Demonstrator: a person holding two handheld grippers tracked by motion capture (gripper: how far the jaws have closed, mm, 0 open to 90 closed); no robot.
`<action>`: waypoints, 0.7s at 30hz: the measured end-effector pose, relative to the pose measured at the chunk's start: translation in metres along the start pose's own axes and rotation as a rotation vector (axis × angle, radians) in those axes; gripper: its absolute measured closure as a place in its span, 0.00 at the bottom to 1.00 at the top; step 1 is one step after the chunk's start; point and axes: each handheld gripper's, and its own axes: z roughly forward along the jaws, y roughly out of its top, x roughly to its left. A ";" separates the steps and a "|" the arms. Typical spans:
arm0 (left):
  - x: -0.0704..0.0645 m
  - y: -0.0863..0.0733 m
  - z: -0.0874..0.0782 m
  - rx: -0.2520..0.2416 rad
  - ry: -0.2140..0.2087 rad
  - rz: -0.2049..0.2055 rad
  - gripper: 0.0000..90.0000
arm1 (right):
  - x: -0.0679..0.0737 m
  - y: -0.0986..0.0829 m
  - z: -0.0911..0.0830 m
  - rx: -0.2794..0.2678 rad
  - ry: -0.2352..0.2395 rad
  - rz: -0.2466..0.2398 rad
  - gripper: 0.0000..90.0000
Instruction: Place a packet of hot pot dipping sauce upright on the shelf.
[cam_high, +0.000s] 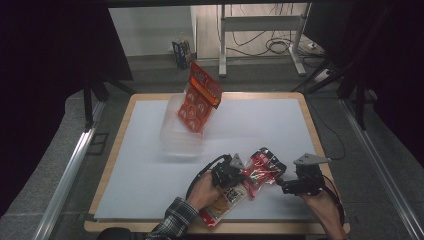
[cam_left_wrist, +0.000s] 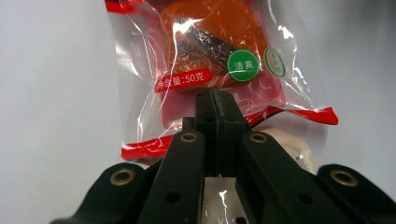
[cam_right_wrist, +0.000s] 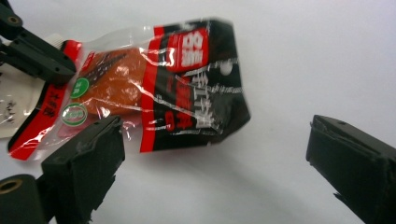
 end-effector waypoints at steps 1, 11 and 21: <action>0.000 -0.001 0.000 -0.001 0.000 0.000 1.00 | 0.000 0.000 0.001 0.009 0.013 0.005 0.04; -0.001 -0.003 0.002 0.007 0.003 0.016 1.00 | 0.005 0.005 0.018 0.048 0.137 0.065 0.06; 0.000 -0.002 0.003 0.015 -0.002 0.018 1.00 | -0.003 0.019 0.040 0.064 0.291 0.129 0.22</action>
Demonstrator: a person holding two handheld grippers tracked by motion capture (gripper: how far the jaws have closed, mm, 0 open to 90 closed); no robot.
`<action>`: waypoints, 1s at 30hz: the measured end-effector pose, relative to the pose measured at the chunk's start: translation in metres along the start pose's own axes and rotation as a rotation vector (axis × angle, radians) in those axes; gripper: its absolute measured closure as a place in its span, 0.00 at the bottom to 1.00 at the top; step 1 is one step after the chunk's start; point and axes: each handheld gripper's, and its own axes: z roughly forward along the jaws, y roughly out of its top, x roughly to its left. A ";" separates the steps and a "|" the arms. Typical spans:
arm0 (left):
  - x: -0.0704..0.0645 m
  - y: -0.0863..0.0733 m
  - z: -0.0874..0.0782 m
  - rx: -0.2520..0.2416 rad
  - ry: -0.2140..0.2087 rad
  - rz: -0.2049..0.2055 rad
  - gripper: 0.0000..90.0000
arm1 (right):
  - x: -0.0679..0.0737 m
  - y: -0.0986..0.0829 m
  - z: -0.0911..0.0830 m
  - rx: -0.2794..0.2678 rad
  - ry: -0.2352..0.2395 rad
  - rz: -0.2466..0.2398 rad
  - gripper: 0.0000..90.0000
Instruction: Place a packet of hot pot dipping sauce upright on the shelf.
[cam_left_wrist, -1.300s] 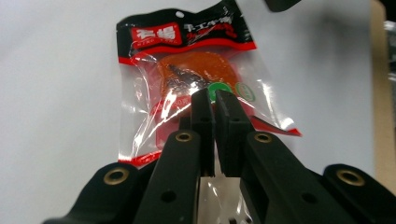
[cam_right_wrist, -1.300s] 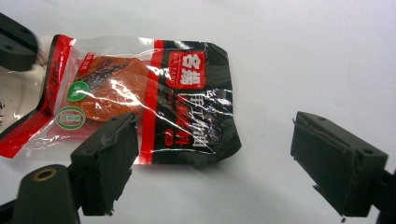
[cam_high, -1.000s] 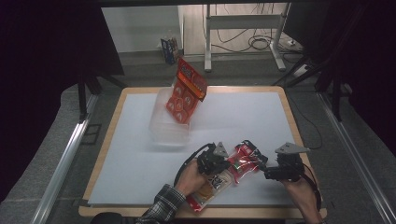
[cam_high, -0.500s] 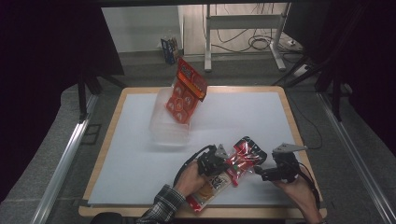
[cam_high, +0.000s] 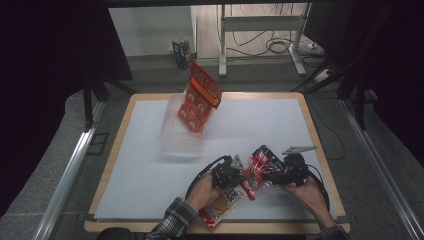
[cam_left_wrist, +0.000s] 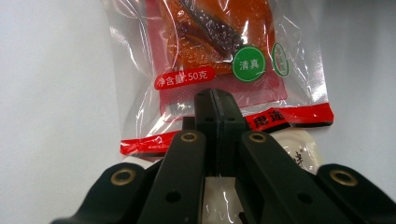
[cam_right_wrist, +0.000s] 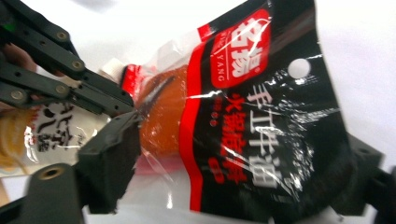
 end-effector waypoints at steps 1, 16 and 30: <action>0.000 0.000 0.000 -0.001 0.001 0.001 1.00 | 0.000 0.001 0.001 0.005 0.017 0.006 0.24; -0.001 -0.003 -0.001 -0.016 0.007 0.001 1.00 | 0.020 0.019 0.014 0.018 0.159 -0.026 0.69; -0.005 -0.005 -0.023 -0.083 0.012 -0.043 0.63 | 0.035 0.033 -0.008 -0.006 0.089 -0.097 0.76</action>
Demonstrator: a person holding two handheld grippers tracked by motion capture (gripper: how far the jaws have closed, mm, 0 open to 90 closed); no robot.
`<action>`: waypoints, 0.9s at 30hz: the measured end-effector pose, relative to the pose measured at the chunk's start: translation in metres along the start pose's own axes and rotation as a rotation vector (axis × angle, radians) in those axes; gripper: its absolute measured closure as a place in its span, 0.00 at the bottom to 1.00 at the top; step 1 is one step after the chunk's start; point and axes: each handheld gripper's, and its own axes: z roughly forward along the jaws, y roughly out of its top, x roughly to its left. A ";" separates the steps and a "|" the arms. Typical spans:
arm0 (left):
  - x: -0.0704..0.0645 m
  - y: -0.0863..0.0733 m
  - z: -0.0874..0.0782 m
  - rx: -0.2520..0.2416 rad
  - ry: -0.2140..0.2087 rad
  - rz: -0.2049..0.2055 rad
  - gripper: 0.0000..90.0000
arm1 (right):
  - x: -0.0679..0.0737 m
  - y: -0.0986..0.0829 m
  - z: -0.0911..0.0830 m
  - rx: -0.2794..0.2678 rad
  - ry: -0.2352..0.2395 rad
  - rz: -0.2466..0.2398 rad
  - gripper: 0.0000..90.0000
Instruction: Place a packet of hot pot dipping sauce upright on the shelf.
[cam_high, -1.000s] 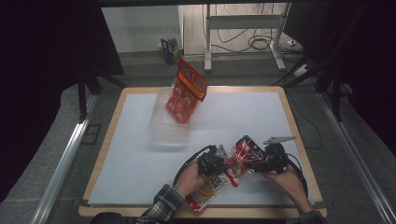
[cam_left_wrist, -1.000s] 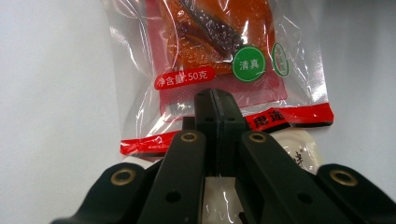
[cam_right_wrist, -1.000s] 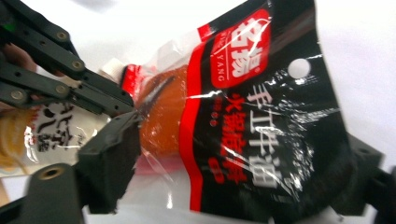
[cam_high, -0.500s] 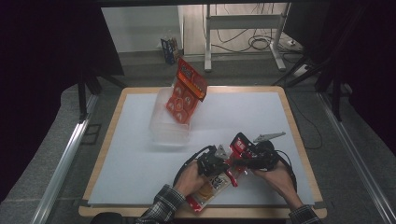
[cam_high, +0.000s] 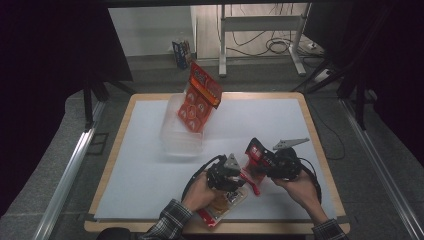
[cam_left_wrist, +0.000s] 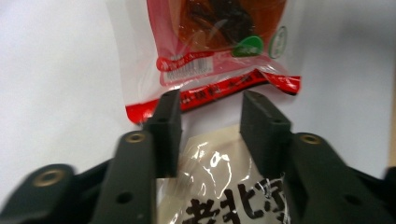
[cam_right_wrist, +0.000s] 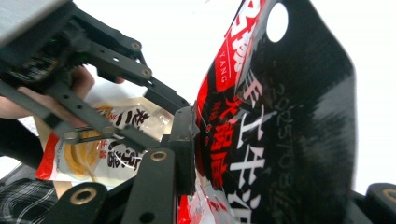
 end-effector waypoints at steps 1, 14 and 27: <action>0.000 0.000 -0.003 -0.011 -0.002 -0.001 0.60 | 0.000 0.001 -0.001 -0.001 -0.007 -0.005 0.76; -0.004 -0.022 -0.035 -0.084 0.027 -0.003 0.21 | 0.002 0.020 -0.011 -0.033 -0.074 -0.062 0.76; -0.006 -0.056 -0.064 -0.138 0.092 -0.067 0.04 | 0.006 0.048 -0.014 -0.054 -0.077 -0.104 0.76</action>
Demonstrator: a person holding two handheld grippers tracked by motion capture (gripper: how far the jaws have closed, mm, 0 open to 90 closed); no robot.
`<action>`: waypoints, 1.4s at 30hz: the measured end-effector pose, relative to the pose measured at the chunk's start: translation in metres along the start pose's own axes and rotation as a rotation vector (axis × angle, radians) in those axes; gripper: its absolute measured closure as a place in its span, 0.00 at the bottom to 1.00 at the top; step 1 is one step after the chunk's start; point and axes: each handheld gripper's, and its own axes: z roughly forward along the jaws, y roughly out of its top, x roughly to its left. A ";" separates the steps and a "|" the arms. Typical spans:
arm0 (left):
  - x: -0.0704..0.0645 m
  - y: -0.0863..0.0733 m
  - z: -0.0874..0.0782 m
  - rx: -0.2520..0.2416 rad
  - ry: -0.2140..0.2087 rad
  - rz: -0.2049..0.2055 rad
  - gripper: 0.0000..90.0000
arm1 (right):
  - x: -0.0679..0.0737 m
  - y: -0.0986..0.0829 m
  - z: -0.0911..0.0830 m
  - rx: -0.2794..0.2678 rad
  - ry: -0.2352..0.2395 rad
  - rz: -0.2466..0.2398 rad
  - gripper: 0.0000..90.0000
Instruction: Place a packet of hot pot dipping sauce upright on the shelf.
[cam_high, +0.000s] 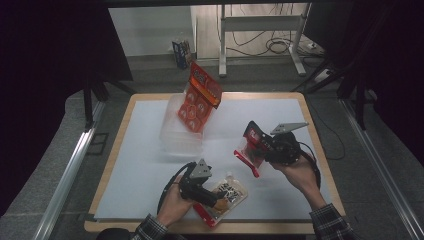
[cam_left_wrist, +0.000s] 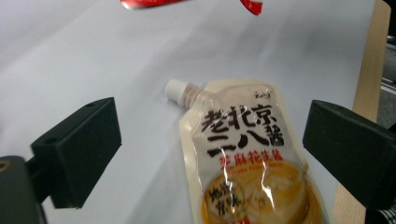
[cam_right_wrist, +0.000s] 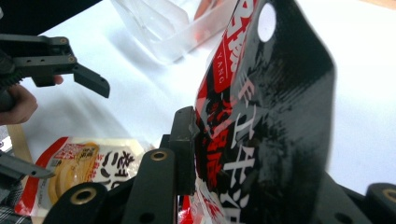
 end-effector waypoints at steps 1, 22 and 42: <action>-0.001 -0.001 -0.001 0.000 0.008 0.001 0.03 | 0.000 0.003 0.001 -0.001 0.001 -0.005 0.76; 0.002 -0.046 -0.039 -0.034 0.083 -0.076 0.00 | 0.003 0.057 0.025 -0.019 0.036 -0.082 0.76; 0.003 -0.059 -0.057 -0.046 0.159 -0.097 0.00 | 0.013 0.093 0.081 0.041 0.090 -0.162 0.76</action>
